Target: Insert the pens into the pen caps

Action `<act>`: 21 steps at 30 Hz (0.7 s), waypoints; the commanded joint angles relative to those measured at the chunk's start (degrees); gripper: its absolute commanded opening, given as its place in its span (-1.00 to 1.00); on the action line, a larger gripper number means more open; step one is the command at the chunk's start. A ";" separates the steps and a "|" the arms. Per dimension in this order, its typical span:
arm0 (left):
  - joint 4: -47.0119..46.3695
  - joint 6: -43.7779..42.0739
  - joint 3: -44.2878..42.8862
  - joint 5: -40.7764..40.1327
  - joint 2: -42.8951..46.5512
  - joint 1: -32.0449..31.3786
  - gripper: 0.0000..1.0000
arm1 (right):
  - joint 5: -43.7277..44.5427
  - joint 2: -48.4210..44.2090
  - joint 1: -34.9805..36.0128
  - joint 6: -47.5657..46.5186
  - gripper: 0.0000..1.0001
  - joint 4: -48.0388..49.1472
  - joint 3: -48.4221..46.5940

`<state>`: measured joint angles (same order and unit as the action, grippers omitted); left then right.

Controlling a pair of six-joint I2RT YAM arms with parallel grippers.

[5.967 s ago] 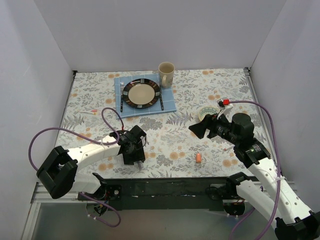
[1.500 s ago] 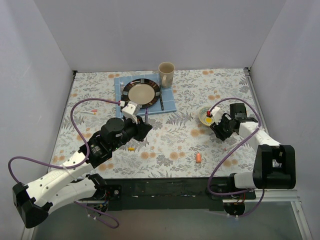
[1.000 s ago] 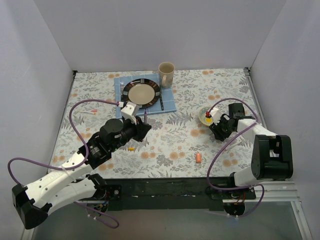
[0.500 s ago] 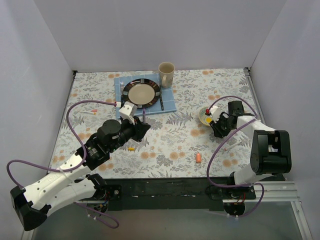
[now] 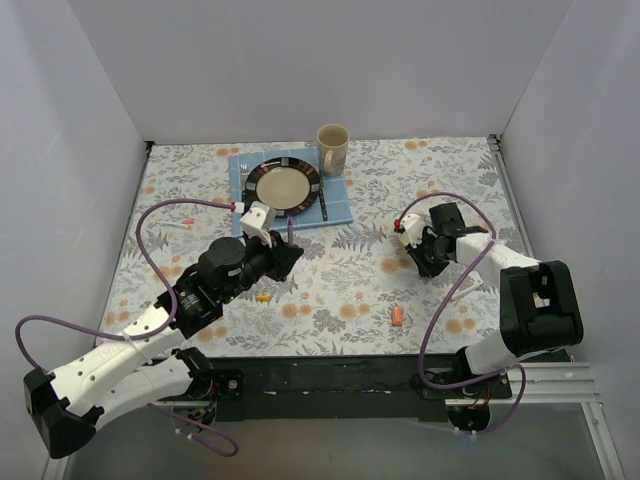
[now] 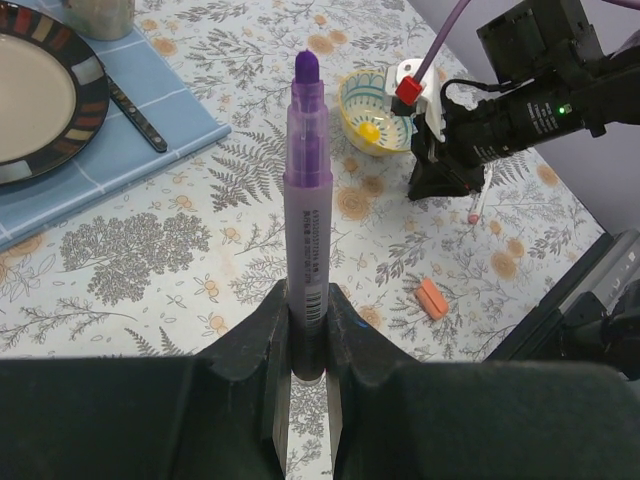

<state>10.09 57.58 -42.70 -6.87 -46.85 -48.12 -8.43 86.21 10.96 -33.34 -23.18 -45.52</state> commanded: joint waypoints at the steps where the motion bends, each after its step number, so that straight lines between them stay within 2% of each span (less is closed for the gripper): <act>1: 0.71 3.31 -1.51 -1.83 -0.87 0.04 -1.00 | 1.75 -0.87 6.69 6.97 -0.91 -3.02 1.75; 6: 2.75 11.75 -1.69 4.47 -3.33 0.04 -1.00 | 3.94 2.28 15.22 13.73 -0.97 -1.96 -0.44; 8: 1.17 15.87 -0.20 6.78 -4.03 0.04 -1.00 | 7.36 4.82 17.85 16.54 -0.97 -2.48 -2.72; 10: -0.50 17.73 1.91 10.46 -4.48 0.04 -1.00 | 8.16 6.33 18.57 20.94 -0.97 -4.15 -4.48; 14: -2.87 19.23 4.72 12.85 -5.62 0.04 -1.00 | 9.92 7.74 19.97 26.74 -0.97 -5.65 -9.49; 19: -9.53 19.41 8.06 18.11 -7.90 0.04 -1.00 | 8.78 5.02 20.77 36.73 -0.97 -4.69 -15.73; 21: -12.97 19.93 9.12 21.45 -8.60 0.04 -1.00 | 5.62 2.74 21.03 39.31 -0.97 -3.81 -18.10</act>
<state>5.23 75.96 -35.44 7.44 -54.81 -48.12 -0.19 93.43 31.31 -3.73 -27.81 -57.69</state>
